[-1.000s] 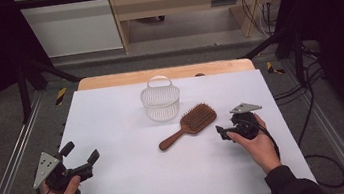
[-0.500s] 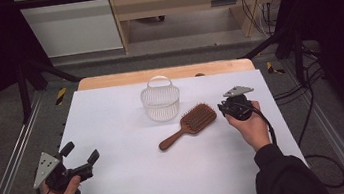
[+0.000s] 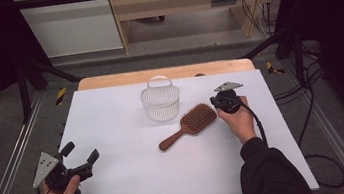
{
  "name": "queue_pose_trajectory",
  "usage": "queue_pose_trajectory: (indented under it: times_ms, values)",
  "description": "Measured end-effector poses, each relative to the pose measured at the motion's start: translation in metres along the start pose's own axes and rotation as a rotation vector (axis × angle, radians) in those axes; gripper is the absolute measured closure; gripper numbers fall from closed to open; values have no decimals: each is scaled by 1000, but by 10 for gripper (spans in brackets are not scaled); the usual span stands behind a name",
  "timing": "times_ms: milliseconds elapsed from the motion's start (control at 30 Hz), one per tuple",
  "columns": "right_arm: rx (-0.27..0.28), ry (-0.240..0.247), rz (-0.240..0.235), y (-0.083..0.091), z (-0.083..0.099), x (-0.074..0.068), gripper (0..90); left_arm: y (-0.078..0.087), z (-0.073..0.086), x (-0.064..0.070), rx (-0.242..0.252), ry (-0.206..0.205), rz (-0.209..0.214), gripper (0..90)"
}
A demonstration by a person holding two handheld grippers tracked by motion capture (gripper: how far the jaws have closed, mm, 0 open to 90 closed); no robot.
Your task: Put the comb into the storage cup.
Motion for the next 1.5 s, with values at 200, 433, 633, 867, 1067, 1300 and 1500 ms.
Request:
queue_pose_trajectory:
  times_ms: [200,433,633,867,1067,1300,1500]
  values:
    - [-29,-34,-8,-18,8,4,900,-1,0,1,-4,-6,2,25]
    - [-44,-31,-31,-23,12,3,900,-2,1,2,-11,-12,4,25]
    - [-41,3,-61,-20,11,-4,900,-2,1,4,-14,-18,8,25]
    - [-47,52,-108,-21,11,-25,900,-2,1,6,-16,-21,13,25]
    - [-49,78,-143,-19,10,-45,900,-3,1,7,-19,-25,17,25]
    - [-49,106,-190,-17,11,-70,900,-4,1,9,-23,-31,24,25]
    - [-49,108,-218,-17,11,-84,900,-4,1,10,-26,-35,22,25]
Point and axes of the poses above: each handheld gripper's, and its own axes: y roughly backward along the jaws, z roughly out of its underside, x roughly to its right, the point moved 2 cm from there along -y, roughly forward along the jaws, and after that the axes turned 2 degrees about -y, right-handed, at the moved point
